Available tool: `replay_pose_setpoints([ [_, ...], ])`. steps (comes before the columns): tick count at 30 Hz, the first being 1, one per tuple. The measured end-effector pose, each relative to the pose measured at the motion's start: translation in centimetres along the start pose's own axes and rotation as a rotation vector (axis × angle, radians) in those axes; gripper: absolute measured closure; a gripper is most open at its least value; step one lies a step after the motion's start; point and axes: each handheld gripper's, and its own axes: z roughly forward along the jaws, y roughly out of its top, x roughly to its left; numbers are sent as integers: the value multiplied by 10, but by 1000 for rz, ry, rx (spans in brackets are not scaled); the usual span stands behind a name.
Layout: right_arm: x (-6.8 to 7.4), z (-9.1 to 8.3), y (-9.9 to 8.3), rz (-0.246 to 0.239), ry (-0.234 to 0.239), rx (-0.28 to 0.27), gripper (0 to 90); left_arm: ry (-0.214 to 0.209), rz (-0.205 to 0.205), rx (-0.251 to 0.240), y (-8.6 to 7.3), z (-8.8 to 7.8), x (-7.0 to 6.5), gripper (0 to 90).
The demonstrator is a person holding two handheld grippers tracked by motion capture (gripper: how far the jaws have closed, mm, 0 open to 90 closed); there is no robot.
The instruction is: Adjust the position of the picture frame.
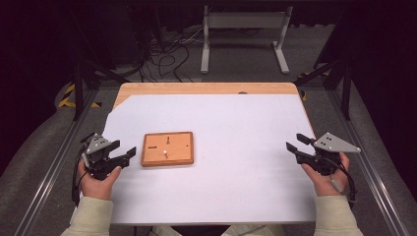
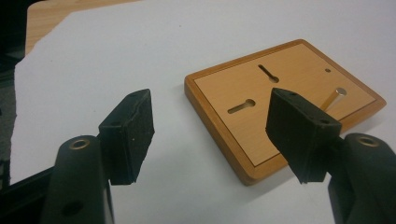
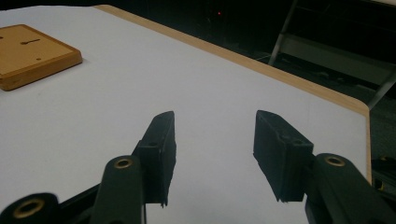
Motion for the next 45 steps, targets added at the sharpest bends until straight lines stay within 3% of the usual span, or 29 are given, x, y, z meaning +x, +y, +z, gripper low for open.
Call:
replay_pose_setpoints([
  [5, 1, 0, -2, 2, 1, 12, 499, 19, -30, 39, 13, 14, 5, 443],
  [9, 2, 1, -2, 4, 4, 16, 498, 22, -40, 83, 16, 28, 8, 744],
  [12, 2, 1, -3, 7, 2, 19, 498, 3, -57, 115, 16, 36, 11, 888],
  [15, 2, 1, -4, 10, 1, 23, 497, -4, -82, 141, 16, 43, 14, 900],
  [30, 3, 1, -8, 17, 3, 43, 488, -43, -114, 317, 12, 83, 17, 900],
  [38, 3, -1, -10, 23, 0, 45, 485, -46, -144, 327, 10, 87, 18, 900],
  [41, 4, 0, -9, 23, 5, 45, 482, -84, -149, 320, 10, 89, 15, 900],
  [45, 5, 2, -9, 21, 9, 50, 480, -107, -109, 335, 14, 93, -1, 900],
])
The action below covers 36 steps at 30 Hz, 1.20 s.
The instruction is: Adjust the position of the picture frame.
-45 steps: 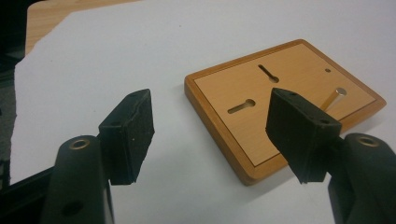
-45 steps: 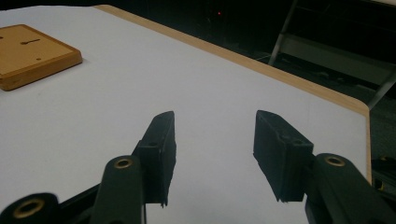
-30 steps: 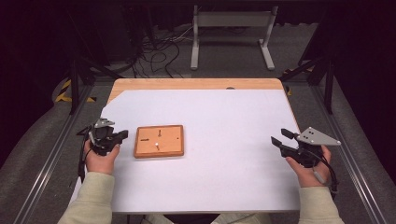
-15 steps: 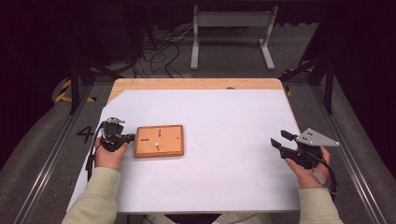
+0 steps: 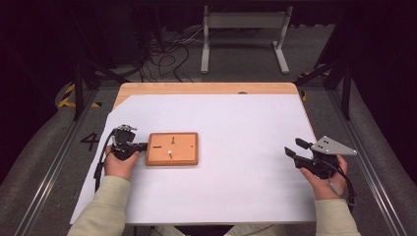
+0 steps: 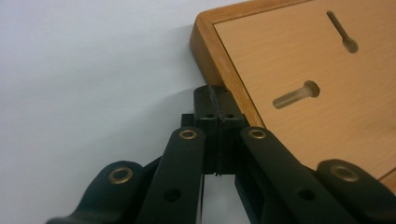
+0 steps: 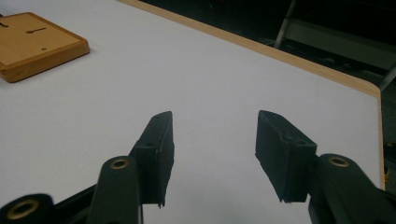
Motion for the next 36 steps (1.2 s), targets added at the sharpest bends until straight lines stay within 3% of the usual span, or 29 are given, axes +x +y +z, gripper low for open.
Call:
replay_pose_setpoints([
  [8, 0, 1, -1, 3, 9, 4, 475, -72, 48, 20, 2, 9, -26, 900],
  [9, 0, 1, -1, 3, 8, 4, 475, -105, 63, 26, 2, 12, -35, 900],
  [15, 0, 2, -1, 4, 12, 8, 472, -158, 115, 48, 4, 20, -61, 900],
  [22, 0, 4, -3, 9, 18, 14, 470, -168, 164, 50, 6, 29, -89, 900],
  [29, 2, 7, -3, 8, 28, 22, 467, -158, 160, 24, 13, 39, -103, 900],
  [32, 3, 8, -3, 7, 32, 23, 466, -155, 187, 26, 14, 42, -112, 900],
  [36, 2, 7, -4, 8, 32, 22, 464, -169, 188, 28, 14, 41, -111, 900],
])
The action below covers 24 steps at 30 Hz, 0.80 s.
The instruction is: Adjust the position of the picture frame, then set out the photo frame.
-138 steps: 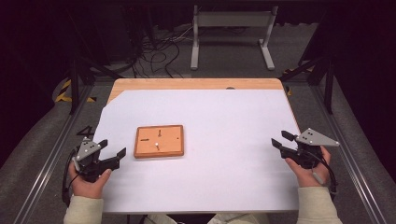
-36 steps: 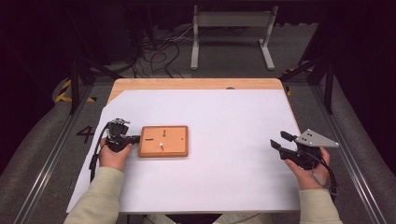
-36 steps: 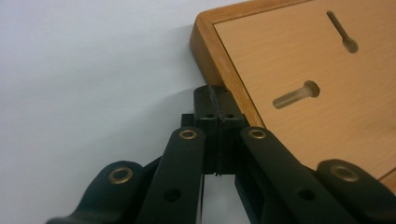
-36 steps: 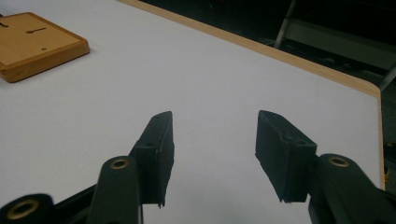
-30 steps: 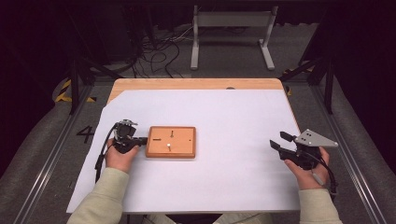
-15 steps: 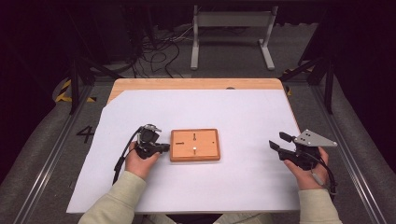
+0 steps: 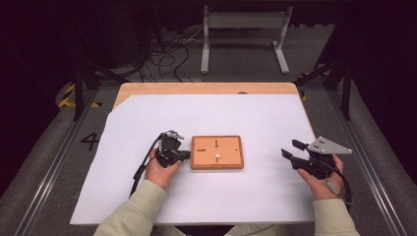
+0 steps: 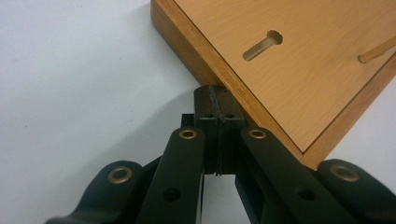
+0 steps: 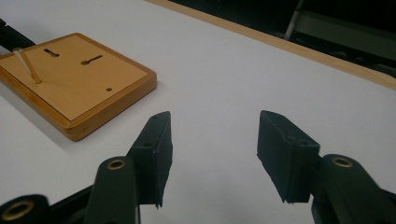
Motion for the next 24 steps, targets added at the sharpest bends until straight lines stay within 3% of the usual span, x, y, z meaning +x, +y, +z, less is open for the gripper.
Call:
replay_pose_setpoints([
  [3, 0, -1, 0, 5, 0, 1, 468, 8, 17, -17, 0, -4, -2, 897],
  [7, 1, -2, 0, 10, 13, 13, 540, 74, 70, -61, 0, -15, -3, 791],
  [9, 2, -3, 0, 7, 11, 17, 559, 82, 85, -93, 0, -23, -3, 756],
  [14, 1, -6, -1, 16, 12, 15, 589, 77, 133, -130, 0, -38, -6, 662],
  [18, -1, -7, -2, 16, 11, 5, 623, 38, 189, -169, 0, -52, -11, 578],
  [24, 1, -6, -3, 12, 14, -8, 626, -11, 219, -193, 2, -58, -19, 496],
])
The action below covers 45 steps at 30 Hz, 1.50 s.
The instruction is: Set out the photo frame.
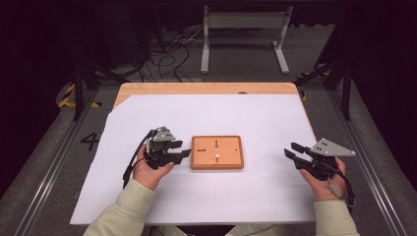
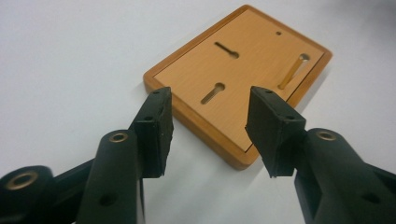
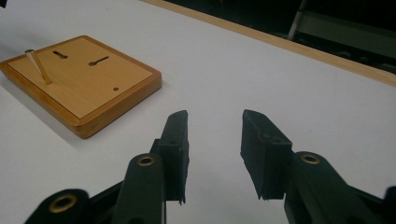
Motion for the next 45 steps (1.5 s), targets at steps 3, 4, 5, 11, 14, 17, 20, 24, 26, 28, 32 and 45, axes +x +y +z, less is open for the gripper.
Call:
replay_pose_setpoints([
  [3, 1, 0, -1, -3, 0, -6, 612, -22, 22, -10, 3, 2, -8, 478],
  [4, 1, 0, -1, 1, 0, -8, 604, -27, 30, -12, 4, 3, -10, 469],
  [5, 1, -1, -1, 1, -3, -14, 591, -38, 35, -13, 6, 4, -12, 460],
  [11, 1, -4, -3, 2, -14, -30, 559, -83, 57, -3, 11, 13, -25, 434],
  [14, 3, -5, -5, 1, -9, -30, 545, -116, 71, -7, 15, 20, -31, 423],
  [17, 4, -7, -7, 8, -10, -27, 533, -142, 76, -10, 17, 27, -37, 410],
  [20, 4, -10, -9, 13, -10, -25, 527, -161, 88, -4, 19, 36, -42, 410],
  [24, 5, -14, -12, 16, -12, -22, 516, -181, 102, 4, 20, 47, -46, 419],
  [26, 5, -15, -12, 20, -11, -21, 514, -187, 103, 5, 21, 51, -47, 424],
  [28, 5, -17, -14, 22, -15, -15, 512, -201, 114, 0, 22, 57, -48, 493],
  [32, 5, -20, -16, 30, -18, -18, 509, -200, 105, 7, 21, 65, -47, 502],
  [45, 4, -23, -19, 31, -26, -18, 500, -218, 118, -13, 14, 86, -42, 596],
])
